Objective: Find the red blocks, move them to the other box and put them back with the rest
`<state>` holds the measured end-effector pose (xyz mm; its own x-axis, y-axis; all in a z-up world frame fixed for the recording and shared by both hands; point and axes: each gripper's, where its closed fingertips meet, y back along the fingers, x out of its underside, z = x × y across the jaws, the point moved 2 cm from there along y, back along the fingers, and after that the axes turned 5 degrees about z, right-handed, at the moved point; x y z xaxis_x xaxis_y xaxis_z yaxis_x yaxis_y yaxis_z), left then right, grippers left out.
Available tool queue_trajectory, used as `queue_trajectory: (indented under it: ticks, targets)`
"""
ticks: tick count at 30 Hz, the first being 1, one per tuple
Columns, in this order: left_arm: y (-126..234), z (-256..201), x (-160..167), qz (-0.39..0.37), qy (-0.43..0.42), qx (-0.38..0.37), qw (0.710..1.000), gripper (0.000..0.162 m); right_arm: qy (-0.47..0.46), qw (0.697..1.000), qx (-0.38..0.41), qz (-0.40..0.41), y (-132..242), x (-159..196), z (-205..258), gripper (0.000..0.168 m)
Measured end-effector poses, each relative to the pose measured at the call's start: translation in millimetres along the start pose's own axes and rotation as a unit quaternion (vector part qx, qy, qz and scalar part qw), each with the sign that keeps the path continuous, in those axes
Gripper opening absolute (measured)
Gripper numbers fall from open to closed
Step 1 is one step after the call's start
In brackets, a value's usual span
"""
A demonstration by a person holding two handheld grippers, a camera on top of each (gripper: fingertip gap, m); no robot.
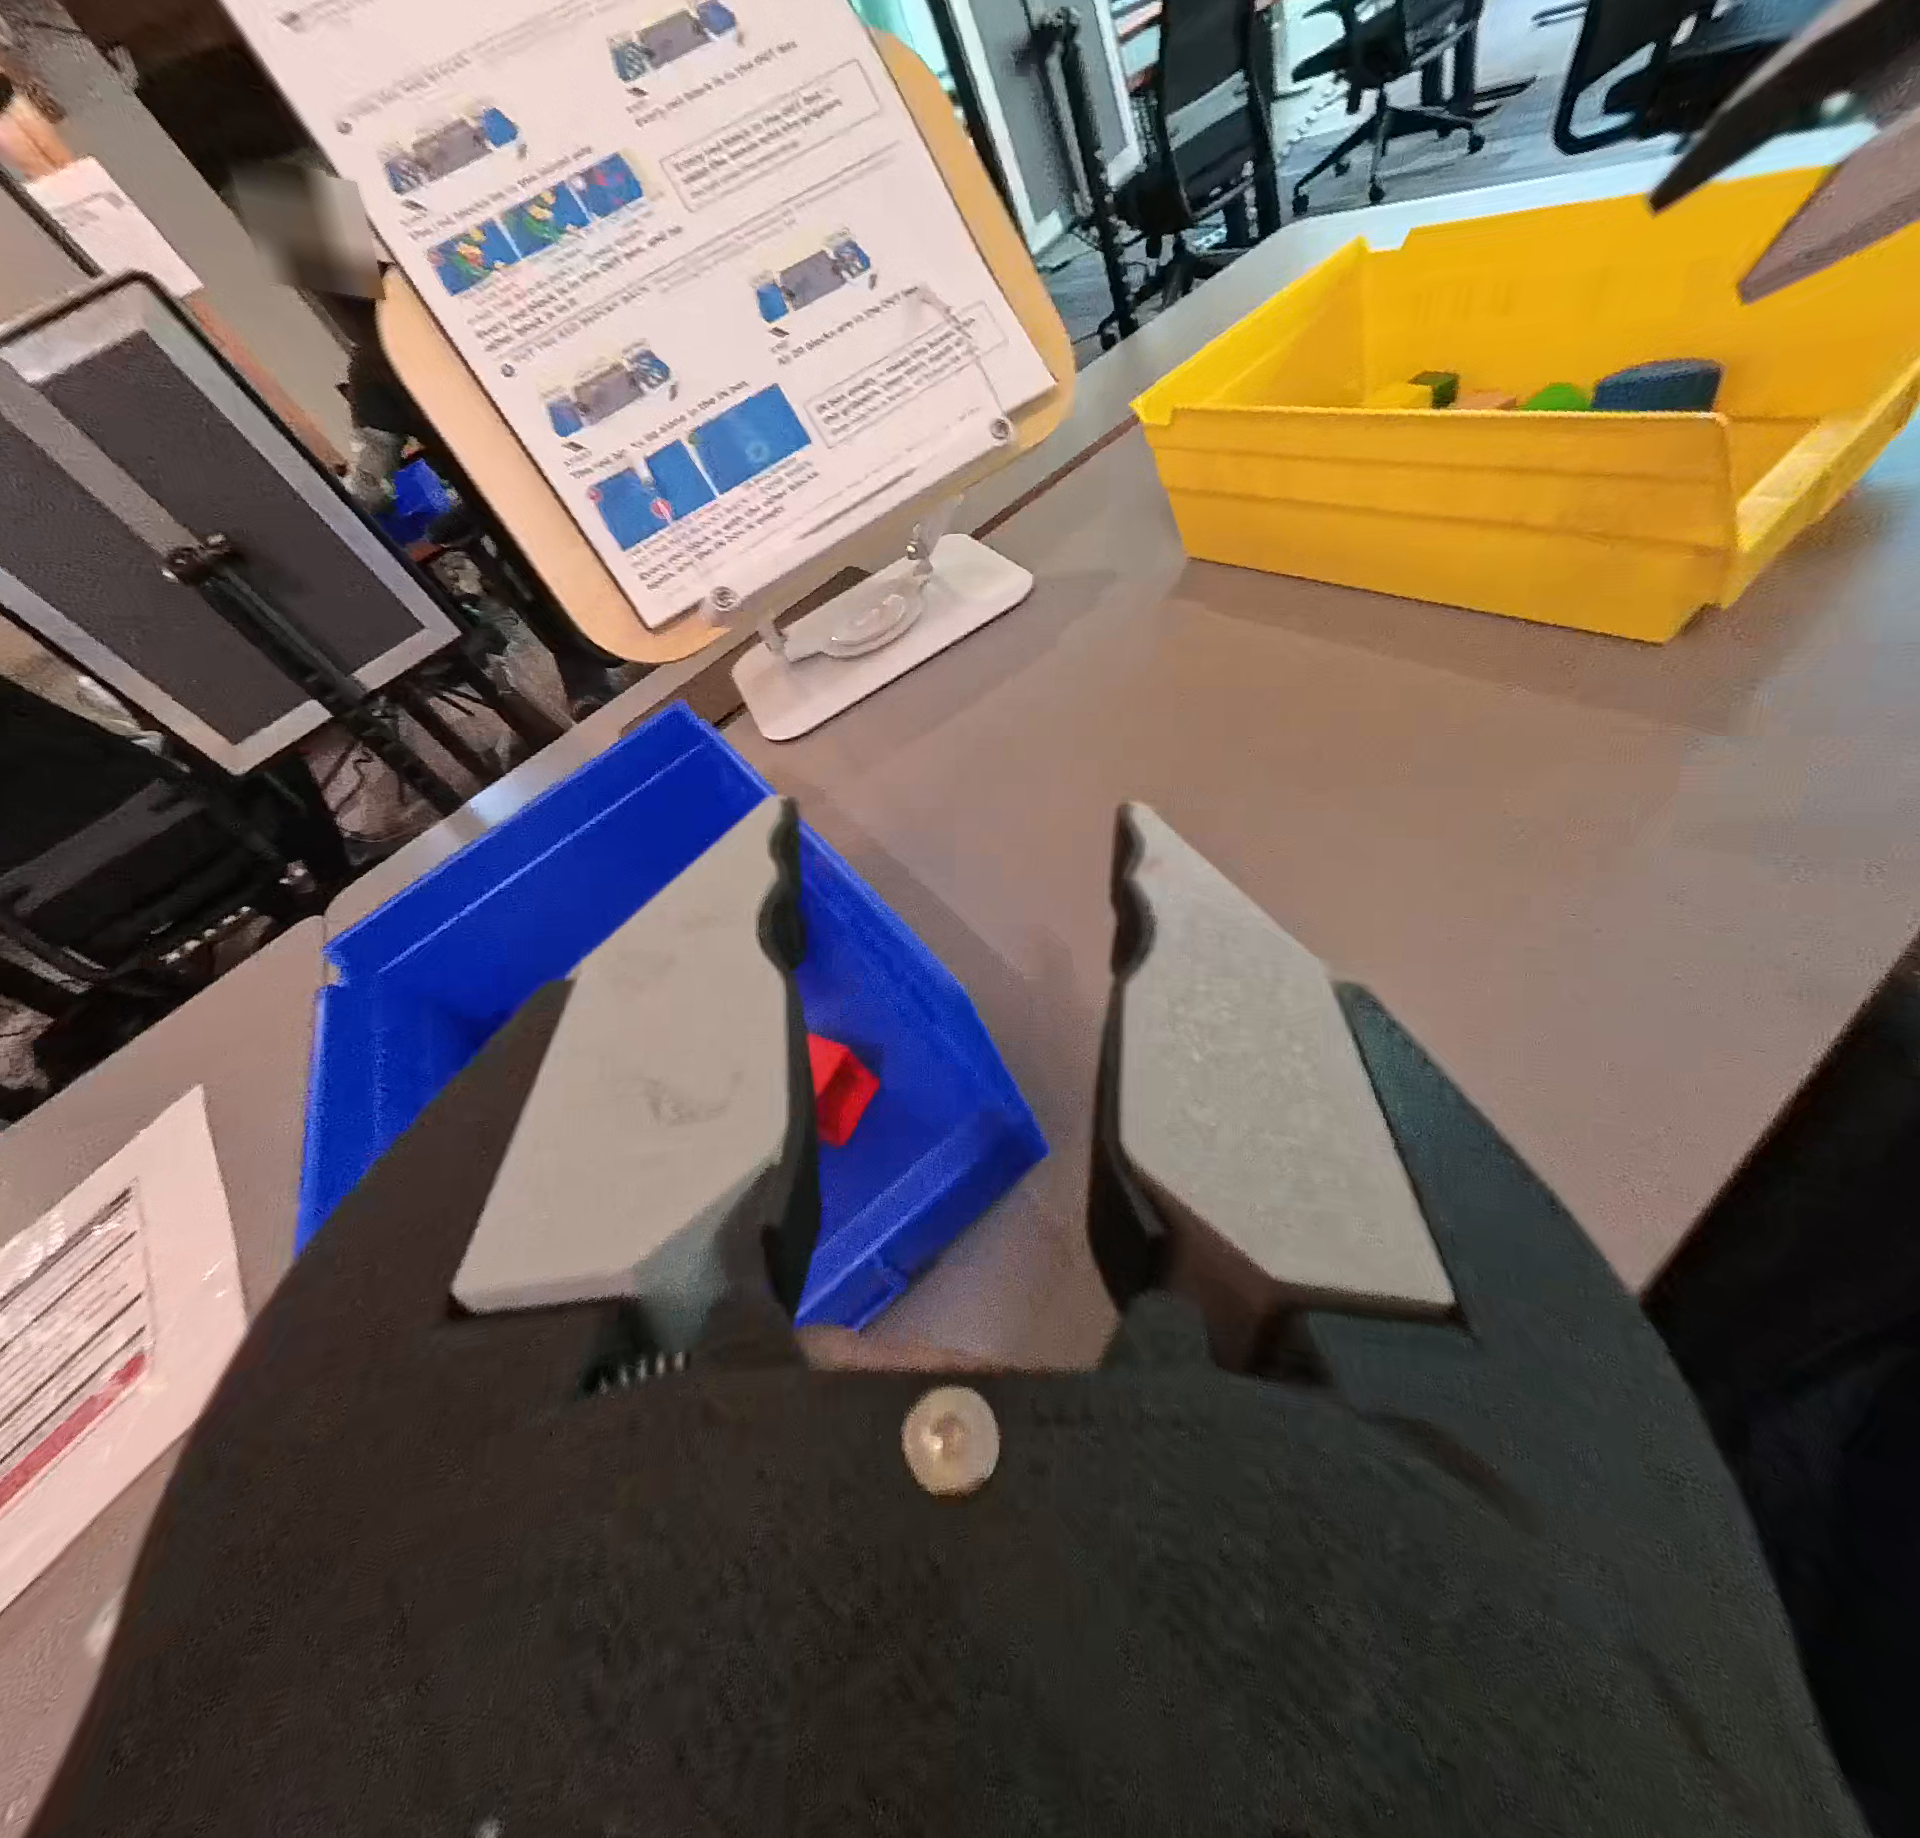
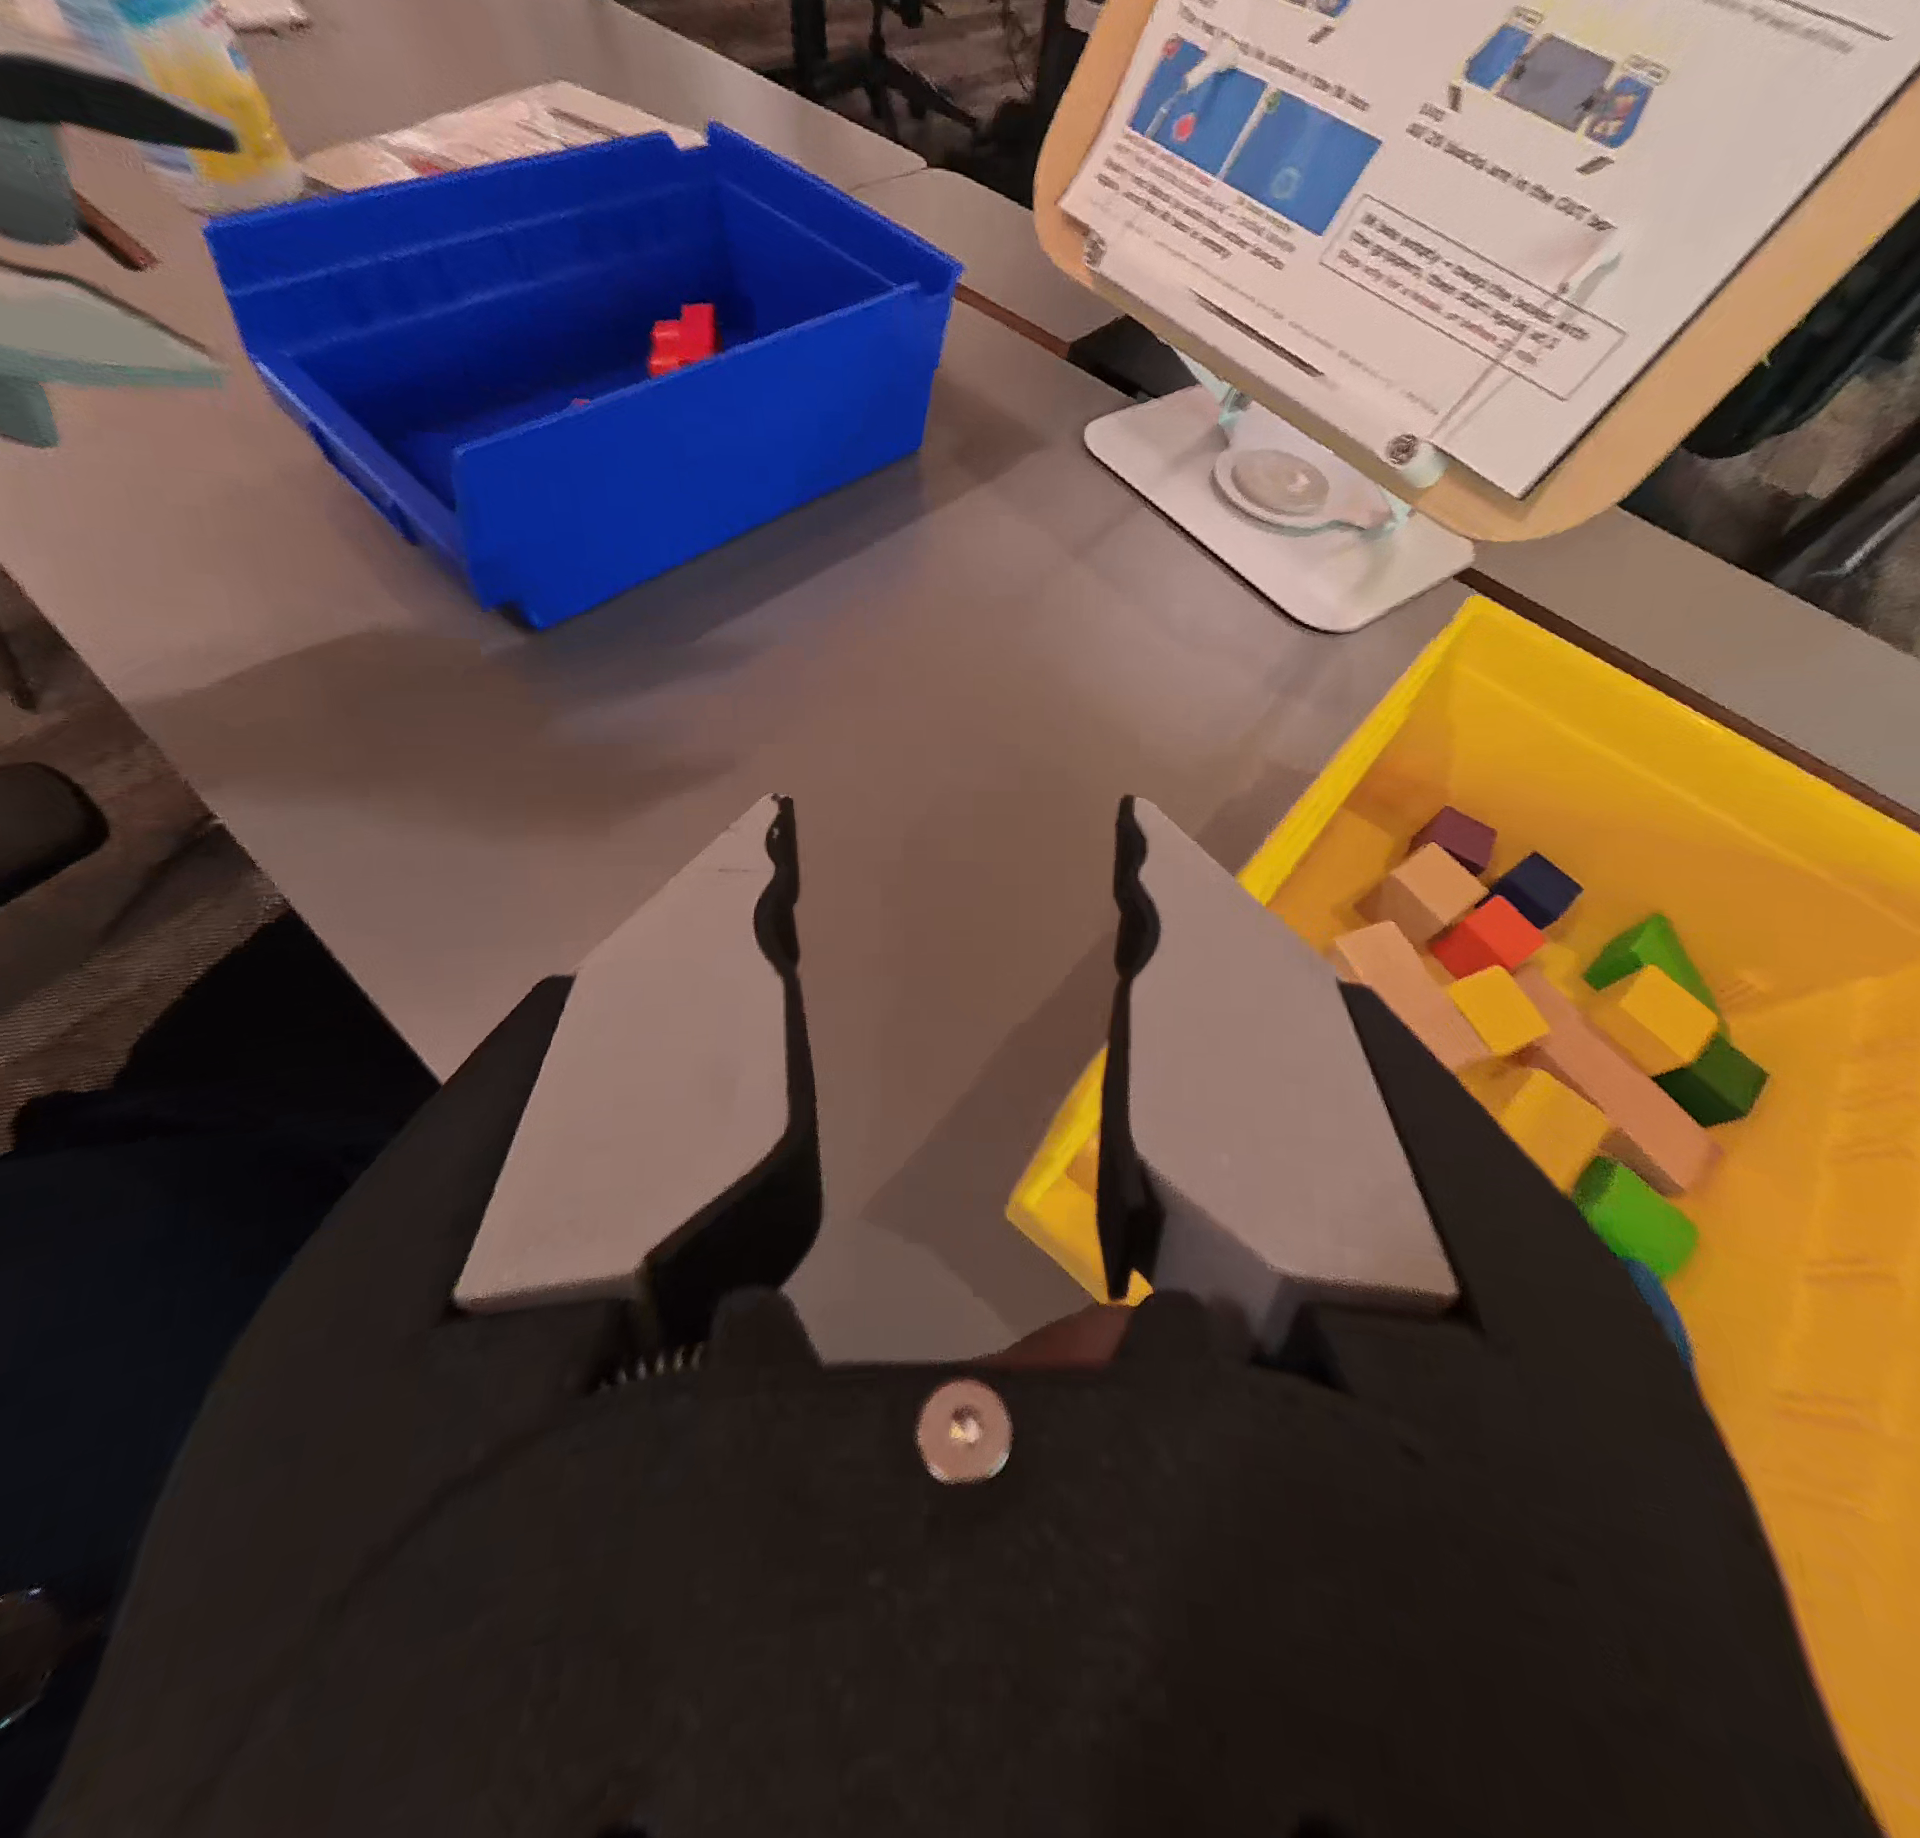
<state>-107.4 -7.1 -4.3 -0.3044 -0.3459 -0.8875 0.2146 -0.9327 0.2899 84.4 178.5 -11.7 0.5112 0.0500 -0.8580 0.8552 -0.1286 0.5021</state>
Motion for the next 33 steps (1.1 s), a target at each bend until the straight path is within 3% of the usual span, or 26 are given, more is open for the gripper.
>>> queue_trajectory:
  ticks: [1,2,5,9,13,19,33]
  targets:
    - [1.1,5.5,-3.2,-0.008,0.002,-0.012,1.0,0.045,0.003,1.0,-0.002,0.003,-0.5,0.5,3.4,0.057]
    - [2.0,5.8,-5.5,-0.015,0.006,-0.009,1.0,0.043,0.011,1.0,0.009,0.011,0.8,1.0,4.0,0.06]
    - [2.0,-2.2,-3.1,-0.016,0.006,0.008,1.0,0.054,0.031,0.998,0.063,-0.009,13.2,-2.3,1.0,0.057]
    - [1.1,-5.4,13.4,0.017,-0.034,0.011,0.999,0.054,0.034,0.997,0.069,-0.024,18.5,-5.7,2.5,0.056]
    - [20.0,21.7,22.7,0.022,-0.013,-0.008,1.0,0.054,0.015,0.993,0.11,-0.034,19.9,-4.9,-19.1,0.056]
    - [33.6,58.2,39.8,0.04,0.016,-0.065,0.997,0.049,0.004,0.993,0.099,-0.057,22.0,-11.3,-24.9,0.054]
    - [20.8,47.0,58.8,0.095,-0.018,-0.068,0.993,0.047,0.043,0.993,0.096,-0.058,8.0,-18.3,-14.6,0.055]
